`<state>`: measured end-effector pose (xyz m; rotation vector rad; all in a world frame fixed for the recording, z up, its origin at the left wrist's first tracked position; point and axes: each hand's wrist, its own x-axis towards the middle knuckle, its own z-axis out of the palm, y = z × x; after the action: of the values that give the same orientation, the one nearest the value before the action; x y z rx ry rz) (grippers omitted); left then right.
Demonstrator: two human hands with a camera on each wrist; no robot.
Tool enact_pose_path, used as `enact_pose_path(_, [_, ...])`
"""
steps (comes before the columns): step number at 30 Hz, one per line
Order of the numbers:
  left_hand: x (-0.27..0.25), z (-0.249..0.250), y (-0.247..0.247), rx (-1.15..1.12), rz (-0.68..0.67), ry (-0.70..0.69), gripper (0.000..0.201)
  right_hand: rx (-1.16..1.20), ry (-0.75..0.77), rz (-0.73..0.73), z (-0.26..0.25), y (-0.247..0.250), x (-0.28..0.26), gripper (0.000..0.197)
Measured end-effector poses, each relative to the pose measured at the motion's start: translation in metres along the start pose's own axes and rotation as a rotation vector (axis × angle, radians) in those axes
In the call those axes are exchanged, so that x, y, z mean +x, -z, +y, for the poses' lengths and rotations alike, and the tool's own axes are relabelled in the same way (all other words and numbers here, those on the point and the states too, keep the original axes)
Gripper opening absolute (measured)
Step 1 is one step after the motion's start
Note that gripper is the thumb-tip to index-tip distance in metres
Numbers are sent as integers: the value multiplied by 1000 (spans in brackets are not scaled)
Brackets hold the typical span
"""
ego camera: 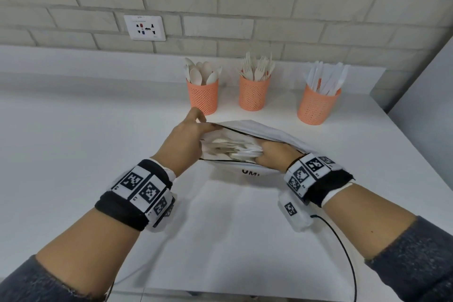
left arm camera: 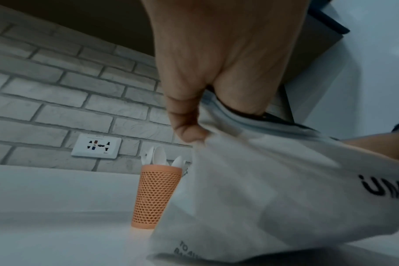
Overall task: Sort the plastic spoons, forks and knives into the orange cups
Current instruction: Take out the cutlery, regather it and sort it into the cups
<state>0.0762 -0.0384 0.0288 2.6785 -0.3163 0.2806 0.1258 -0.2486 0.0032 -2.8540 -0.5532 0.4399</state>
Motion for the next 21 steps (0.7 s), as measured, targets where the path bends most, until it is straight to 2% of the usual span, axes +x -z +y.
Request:
enact_pose_path(1, [1,0,0,30,19,9,67,11,-9,20,2,0,1,45])
enact_pose_path(4, [3,1,-2,39,-4,-5,66,96,83,19,2,2,-2,54])
enact_pose_path(8, [5,-6,1,-97,-131,-71,60,86,84,-49,5,4,-7,55])
enact_pose_path(10, [5,-3,5,-190,-167,-41,59,145,188,-61,-1,1,-7,55])
enact_pose_path(12, [6,0,7,-270,-225,2,66,165,288,-40,-7,-5,-4,49])
enact_pose_path(15, [8,-11,6,-354,-300,68,65,153,328,10,-7,-7,-5,35])
enact_pose_path(18, [10,-24,1,-345,-210,80,56,193,377,91,0,-8,-7,37])
enact_pose_path(21, [9,-21,-8,-302,41,-21,54,325,291,250,1,-3,-8,44])
